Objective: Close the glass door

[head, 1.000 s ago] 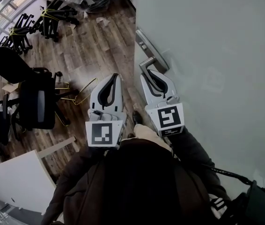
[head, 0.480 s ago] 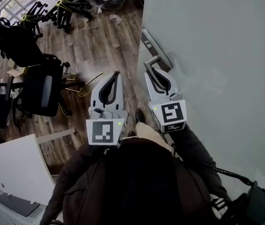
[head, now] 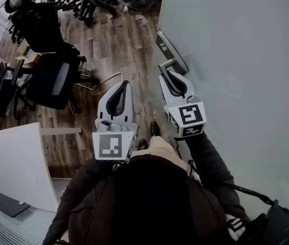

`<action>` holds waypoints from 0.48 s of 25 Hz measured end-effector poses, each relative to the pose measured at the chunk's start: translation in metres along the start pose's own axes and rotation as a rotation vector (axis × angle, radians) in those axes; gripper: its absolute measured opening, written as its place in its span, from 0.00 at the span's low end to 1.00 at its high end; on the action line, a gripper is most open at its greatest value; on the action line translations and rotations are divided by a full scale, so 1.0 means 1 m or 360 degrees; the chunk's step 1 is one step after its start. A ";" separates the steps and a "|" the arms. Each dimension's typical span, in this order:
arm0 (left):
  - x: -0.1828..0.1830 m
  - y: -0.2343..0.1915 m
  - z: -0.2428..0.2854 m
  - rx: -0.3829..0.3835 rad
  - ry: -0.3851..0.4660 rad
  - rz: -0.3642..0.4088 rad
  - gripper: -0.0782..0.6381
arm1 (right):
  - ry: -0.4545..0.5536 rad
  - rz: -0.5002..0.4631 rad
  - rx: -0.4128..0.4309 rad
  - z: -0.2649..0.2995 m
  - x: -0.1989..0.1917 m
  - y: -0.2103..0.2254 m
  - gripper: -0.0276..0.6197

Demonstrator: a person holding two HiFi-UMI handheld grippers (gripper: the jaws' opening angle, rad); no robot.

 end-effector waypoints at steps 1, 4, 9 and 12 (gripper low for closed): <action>-0.002 -0.002 -0.008 0.0014 0.0000 -0.0001 0.10 | 0.0000 0.0001 0.0019 -0.001 -0.002 -0.008 0.15; -0.006 -0.005 -0.031 0.0043 -0.0007 0.0001 0.10 | -0.0009 -0.0002 0.0062 -0.003 -0.006 -0.032 0.15; 0.001 -0.006 -0.063 0.0079 0.0006 0.0006 0.10 | -0.0018 -0.0022 0.0125 -0.007 -0.005 -0.068 0.15; 0.002 -0.005 -0.089 0.0112 -0.0007 0.0012 0.10 | -0.0021 -0.0031 0.0162 -0.012 -0.006 -0.091 0.15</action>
Point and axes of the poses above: the fingertips, and each gripper's own axes: z forward along the fingers, y to its right, x out of its top, the point moved 5 cm from there along -z, backward along the fingers, and after that the axes turned 7 degrees about z, right-handed, at the moved point
